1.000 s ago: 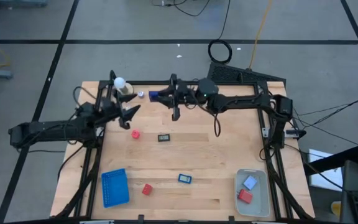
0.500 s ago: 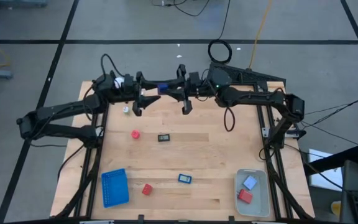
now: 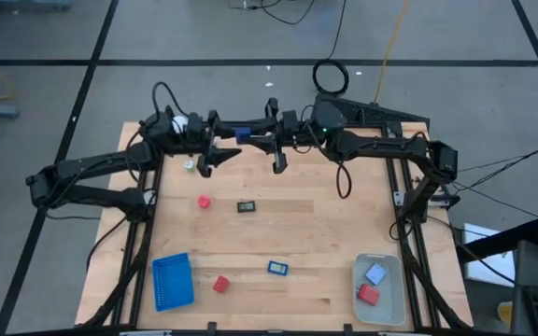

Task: Pick & Place Office items
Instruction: Put the purple digital timer into the blue bin

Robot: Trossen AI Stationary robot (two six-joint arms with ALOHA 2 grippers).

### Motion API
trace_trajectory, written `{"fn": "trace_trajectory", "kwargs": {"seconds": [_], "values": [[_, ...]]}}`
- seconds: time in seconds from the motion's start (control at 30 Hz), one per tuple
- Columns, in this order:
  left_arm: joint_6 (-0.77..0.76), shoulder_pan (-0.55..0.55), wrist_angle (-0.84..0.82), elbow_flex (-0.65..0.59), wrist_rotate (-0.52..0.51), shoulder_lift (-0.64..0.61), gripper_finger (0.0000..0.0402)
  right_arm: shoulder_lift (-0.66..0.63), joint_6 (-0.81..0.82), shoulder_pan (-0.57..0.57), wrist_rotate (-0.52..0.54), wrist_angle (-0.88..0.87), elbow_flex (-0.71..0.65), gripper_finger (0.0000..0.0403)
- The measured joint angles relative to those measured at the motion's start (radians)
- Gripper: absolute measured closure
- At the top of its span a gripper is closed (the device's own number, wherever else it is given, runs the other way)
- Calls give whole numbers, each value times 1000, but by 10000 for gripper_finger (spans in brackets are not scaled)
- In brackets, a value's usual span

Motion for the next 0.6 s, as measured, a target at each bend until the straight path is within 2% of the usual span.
{"fn": "trace_trajectory", "kwargs": {"seconds": [0.33, 0.6], "values": [[30, -24, 13, 0, -2, 0, 142, 0, -7, 0, 3, 1, 0, 358], [108, -27, 10, 0, -64, 0, 142, 12, -7, 6, 3, -6, 0, 358]]}}
